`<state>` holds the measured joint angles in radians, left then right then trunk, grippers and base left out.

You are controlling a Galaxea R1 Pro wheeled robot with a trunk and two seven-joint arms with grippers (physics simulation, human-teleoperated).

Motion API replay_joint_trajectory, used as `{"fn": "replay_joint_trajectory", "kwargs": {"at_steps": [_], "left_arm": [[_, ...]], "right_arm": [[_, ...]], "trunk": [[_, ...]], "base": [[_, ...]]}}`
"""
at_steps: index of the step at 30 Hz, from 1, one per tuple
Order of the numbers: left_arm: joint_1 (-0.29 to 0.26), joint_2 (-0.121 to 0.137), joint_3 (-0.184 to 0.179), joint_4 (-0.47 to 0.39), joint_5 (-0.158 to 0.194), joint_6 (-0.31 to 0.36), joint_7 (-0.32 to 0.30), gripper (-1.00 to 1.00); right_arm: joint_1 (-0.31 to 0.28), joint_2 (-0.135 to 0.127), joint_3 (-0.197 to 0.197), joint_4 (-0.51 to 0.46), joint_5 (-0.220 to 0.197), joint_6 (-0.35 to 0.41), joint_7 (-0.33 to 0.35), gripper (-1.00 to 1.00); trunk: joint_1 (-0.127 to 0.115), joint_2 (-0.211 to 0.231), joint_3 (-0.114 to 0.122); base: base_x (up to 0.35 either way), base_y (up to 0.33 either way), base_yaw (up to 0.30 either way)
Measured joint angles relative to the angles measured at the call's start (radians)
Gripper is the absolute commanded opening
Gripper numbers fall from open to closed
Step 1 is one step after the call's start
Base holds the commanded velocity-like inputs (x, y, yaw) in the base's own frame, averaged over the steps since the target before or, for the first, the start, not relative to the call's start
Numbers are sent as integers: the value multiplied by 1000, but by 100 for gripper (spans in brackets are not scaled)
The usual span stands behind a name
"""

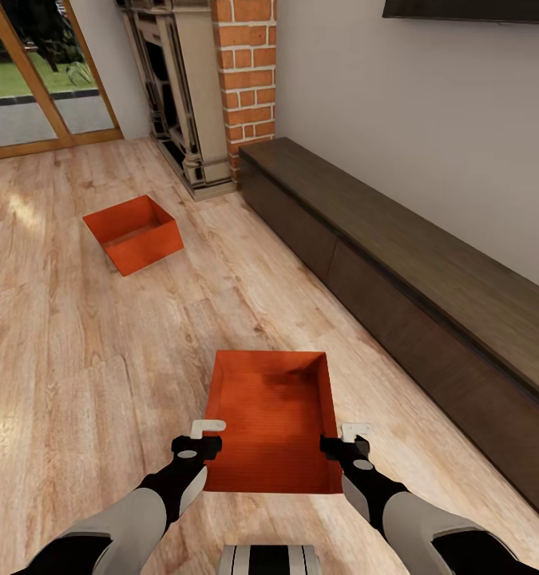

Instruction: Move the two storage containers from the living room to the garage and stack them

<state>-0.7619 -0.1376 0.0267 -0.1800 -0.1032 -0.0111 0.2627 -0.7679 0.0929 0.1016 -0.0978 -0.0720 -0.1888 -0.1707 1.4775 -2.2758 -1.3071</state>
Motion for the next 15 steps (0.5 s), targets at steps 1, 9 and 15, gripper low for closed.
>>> {"fn": "replay_joint_trajectory", "kwargs": {"at_steps": [1, 9, 15], "left_arm": [[0, 0, 0, 0, 0, 0, 0, 100], [0, 0, 1, 0, 0, 0, 0, 100], [0, 0, 1, 0, 0, 0, 0, 100]], "right_arm": [[0, 0, 0, 0, 0, 0, 0, 100], [0, 2, 0, 0, -1, 0, 1, 100], [0, 4, 0, 1, -2, 0, 1, 100]], "trunk": [[0, 0, 0], [0, 0, 0], [0, 0, 0]], "base": [[0, 0, 0], [0, 0, 0], [0, 0, 0]]}}
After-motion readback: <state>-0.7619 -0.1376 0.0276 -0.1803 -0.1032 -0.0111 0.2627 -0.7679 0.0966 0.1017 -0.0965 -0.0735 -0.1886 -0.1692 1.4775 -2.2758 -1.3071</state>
